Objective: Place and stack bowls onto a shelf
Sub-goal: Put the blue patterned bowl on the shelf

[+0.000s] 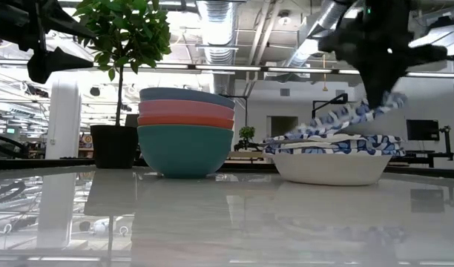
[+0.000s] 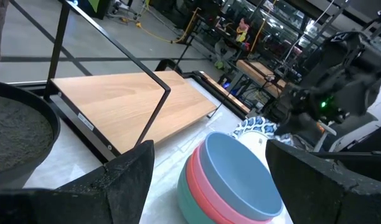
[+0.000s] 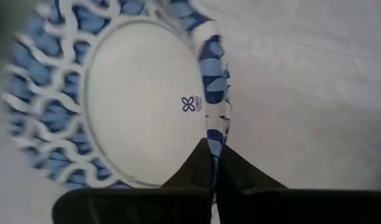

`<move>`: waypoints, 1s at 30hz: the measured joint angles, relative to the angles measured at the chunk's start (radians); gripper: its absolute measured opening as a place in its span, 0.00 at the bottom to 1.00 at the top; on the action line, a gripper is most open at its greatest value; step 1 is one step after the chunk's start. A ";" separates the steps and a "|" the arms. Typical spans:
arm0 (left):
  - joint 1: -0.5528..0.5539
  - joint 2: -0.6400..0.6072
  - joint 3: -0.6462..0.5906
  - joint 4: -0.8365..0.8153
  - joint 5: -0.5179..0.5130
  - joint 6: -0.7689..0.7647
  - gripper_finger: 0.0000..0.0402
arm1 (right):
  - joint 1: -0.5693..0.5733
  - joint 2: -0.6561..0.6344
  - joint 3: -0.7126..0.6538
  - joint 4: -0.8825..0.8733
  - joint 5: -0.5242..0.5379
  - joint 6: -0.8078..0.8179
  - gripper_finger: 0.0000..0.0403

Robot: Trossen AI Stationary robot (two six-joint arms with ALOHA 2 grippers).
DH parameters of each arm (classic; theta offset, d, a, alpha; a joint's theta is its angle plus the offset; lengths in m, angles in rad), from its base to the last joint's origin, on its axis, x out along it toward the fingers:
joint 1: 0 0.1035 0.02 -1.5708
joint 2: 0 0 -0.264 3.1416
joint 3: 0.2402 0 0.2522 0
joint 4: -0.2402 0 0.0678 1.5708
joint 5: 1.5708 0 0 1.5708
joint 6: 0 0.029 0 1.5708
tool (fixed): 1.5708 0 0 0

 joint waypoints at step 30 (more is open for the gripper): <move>0.000 0.000 0.000 -0.022 -0.034 -0.009 0.73 | -0.775 -0.218 0.030 0.591 -0.081 -0.605 0.05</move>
